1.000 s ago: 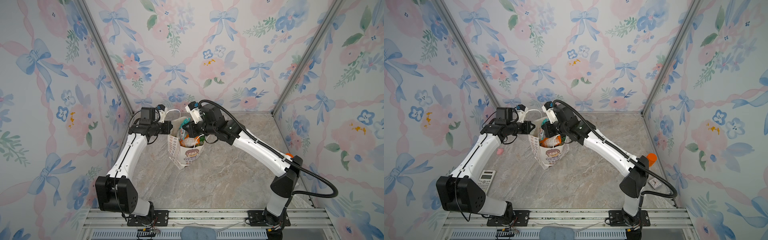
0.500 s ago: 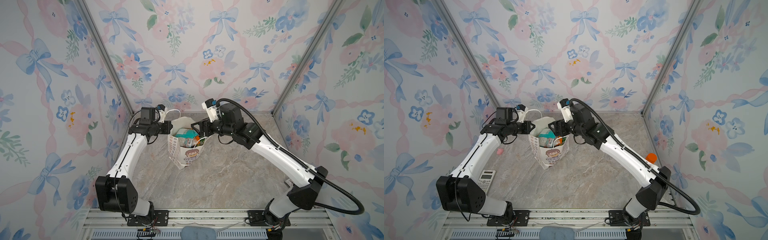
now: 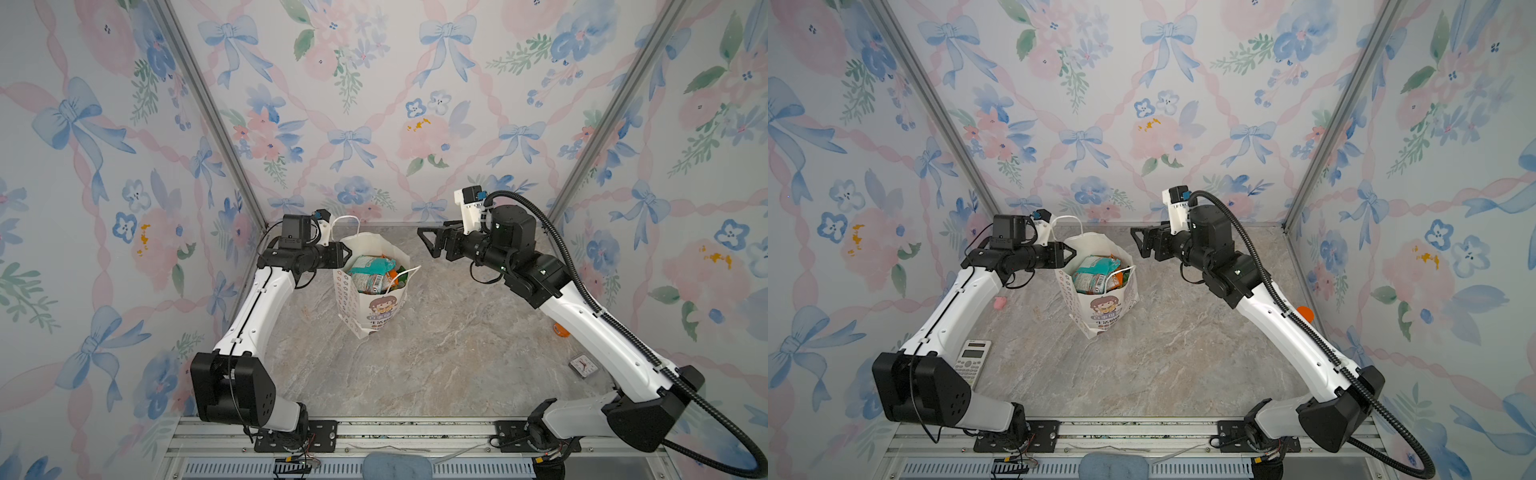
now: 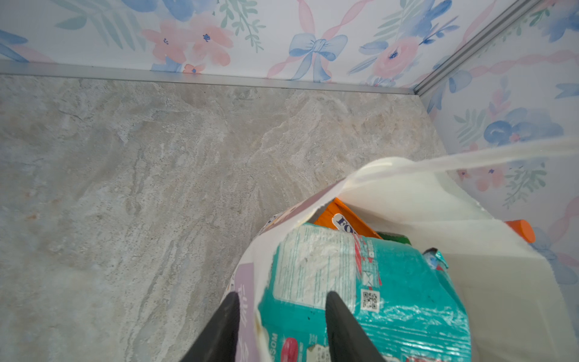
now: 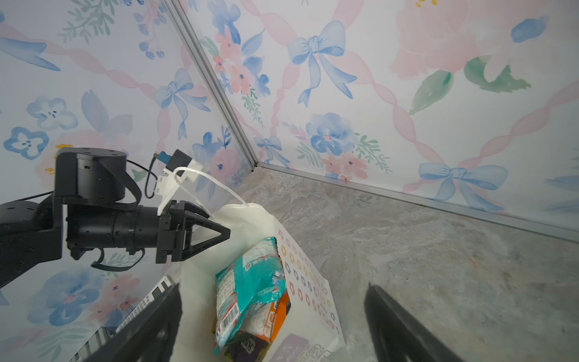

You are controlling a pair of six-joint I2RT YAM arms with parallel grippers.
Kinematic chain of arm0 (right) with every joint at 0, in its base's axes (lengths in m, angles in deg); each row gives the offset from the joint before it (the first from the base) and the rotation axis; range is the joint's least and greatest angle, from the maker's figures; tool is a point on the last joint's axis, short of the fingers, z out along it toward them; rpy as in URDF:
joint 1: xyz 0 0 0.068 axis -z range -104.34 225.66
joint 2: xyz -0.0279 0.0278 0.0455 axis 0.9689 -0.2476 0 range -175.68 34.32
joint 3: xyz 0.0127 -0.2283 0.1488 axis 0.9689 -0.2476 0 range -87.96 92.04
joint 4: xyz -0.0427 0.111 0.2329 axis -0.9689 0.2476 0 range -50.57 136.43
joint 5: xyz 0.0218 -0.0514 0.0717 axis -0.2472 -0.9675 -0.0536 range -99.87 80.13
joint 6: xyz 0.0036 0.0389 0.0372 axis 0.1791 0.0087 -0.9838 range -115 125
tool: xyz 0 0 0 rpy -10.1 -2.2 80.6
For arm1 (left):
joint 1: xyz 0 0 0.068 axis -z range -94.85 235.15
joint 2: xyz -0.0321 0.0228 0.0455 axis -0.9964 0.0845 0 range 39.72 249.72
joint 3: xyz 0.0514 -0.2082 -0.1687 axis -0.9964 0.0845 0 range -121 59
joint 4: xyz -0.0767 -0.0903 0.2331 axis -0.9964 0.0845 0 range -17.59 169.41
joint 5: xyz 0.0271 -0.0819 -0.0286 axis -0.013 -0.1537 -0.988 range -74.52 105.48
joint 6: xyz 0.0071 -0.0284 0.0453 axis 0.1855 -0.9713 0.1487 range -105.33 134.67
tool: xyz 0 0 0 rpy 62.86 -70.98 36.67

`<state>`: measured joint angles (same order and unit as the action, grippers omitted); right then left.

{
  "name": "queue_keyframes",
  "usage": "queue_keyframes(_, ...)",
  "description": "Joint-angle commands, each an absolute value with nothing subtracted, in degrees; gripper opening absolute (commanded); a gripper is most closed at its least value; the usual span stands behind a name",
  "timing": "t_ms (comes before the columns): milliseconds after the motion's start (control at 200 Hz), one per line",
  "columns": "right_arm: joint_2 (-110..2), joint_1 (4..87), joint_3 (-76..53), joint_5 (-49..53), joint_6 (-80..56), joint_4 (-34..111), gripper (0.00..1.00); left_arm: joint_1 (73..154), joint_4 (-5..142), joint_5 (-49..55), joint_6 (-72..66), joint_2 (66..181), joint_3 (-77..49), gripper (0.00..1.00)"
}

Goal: Place the snacks into the paper bag
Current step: Place the snack in the paper bag, then reset both arms

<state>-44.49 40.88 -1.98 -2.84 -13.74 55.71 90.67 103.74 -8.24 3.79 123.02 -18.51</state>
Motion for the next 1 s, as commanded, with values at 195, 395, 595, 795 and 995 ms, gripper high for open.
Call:
queue_keyframes(195, -39.0, 46.0, -8.1, -3.8, -15.4, 52.6, 0.96, 91.9, 102.6, -4.9, 3.2, 117.8, -18.6, 0.98)
queue_keyframes(395, -37.8, 49.2, -12.1, -5.1, -15.3, 52.3, 0.97, 91.9, 98.7, -1.3, 2.5, 112.5, -16.0, 0.98)
queue_keyframes(595, -35.6, 52.1, -20.1, -10.6, -13.9, 51.9, 0.97, 91.9, 88.8, 5.6, -2.3, 101.1, -7.3, 0.98)
queue_keyframes(795, -31.0, 54.7, -34.7, -22.9, -11.2, 48.6, 0.97, 92.0, 63.5, 17.6, -8.9, 81.1, 15.8, 0.98)
queue_keyframes(995, -21.7, 57.2, -58.8, -37.0, 0.2, 24.4, 0.97, 92.0, 51.5, 25.1, -11.7, 75.6, 31.2, 0.98)
